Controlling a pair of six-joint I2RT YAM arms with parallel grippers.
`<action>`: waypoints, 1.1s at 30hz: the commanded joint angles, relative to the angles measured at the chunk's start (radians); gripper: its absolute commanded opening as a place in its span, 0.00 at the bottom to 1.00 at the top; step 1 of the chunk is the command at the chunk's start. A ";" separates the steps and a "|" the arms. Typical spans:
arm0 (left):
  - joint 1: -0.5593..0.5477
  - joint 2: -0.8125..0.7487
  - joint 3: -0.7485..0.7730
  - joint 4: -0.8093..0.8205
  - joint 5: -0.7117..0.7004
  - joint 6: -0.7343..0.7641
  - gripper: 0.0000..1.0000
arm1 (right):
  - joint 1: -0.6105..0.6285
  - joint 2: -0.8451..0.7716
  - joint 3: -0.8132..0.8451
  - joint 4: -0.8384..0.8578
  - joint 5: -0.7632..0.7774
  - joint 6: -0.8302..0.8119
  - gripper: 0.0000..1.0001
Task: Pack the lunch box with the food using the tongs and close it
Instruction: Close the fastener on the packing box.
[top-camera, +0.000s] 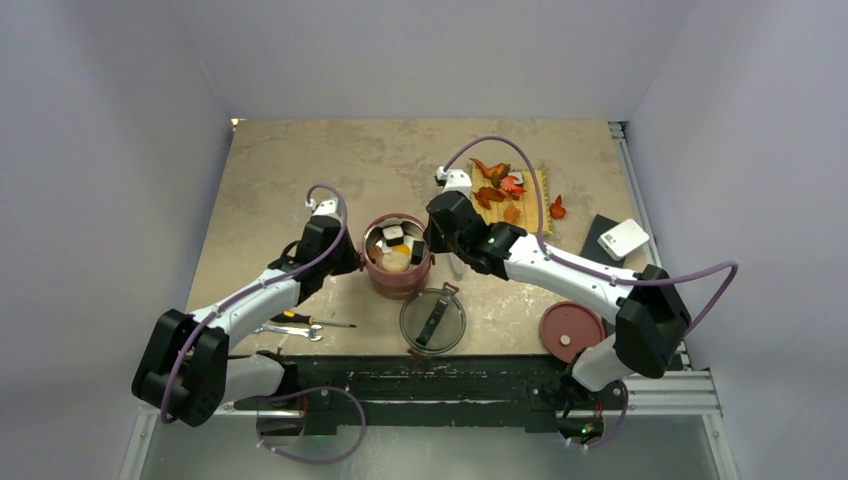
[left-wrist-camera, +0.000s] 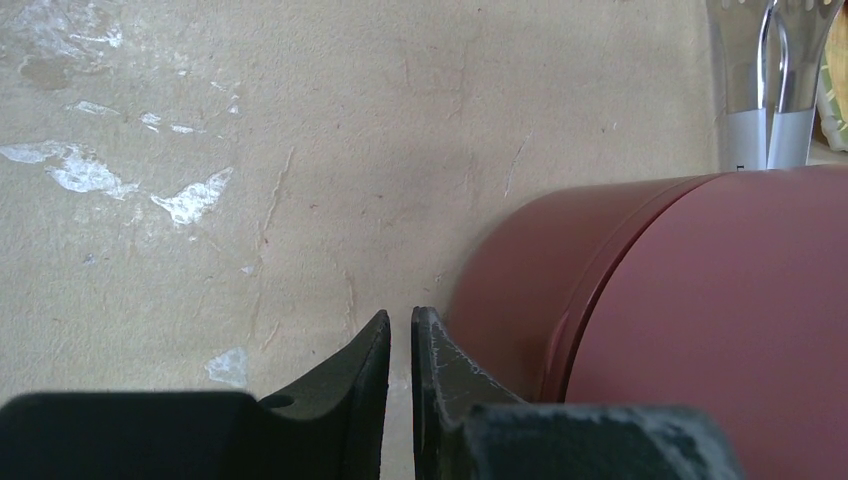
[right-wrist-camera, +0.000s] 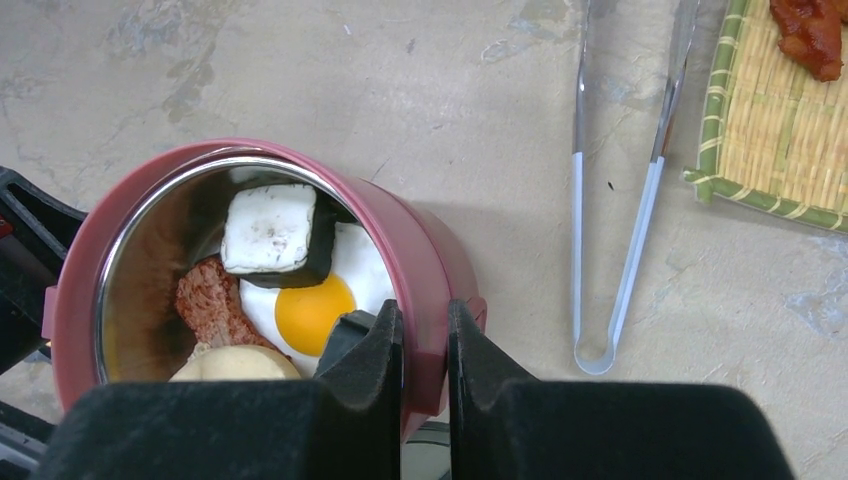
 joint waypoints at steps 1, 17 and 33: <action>-0.017 0.008 -0.011 0.164 0.132 -0.075 0.13 | 0.034 0.052 0.019 0.007 -0.054 0.029 0.00; -0.017 -0.003 0.022 0.068 0.038 -0.068 0.14 | 0.116 0.149 0.086 -0.152 0.179 0.085 0.00; 0.013 -0.148 0.095 -0.178 -0.109 -0.004 0.37 | 0.125 0.110 0.161 -0.230 0.239 0.095 0.44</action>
